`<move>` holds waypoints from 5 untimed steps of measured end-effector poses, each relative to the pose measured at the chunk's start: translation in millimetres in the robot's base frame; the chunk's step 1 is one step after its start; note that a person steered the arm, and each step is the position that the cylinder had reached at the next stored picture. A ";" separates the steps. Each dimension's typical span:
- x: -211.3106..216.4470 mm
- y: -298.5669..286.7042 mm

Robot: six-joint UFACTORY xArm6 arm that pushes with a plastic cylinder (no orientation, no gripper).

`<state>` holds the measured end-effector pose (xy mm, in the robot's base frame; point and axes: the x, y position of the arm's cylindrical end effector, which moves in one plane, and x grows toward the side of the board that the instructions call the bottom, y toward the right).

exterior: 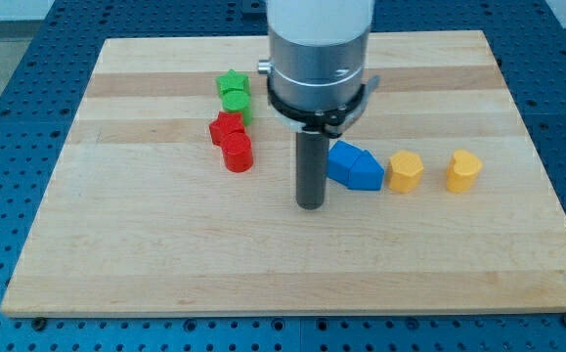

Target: Move arm to the right of red circle

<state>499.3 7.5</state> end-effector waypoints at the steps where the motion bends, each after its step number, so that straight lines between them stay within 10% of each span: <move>1: -22.2 -20.8; 5: -57.7 2.4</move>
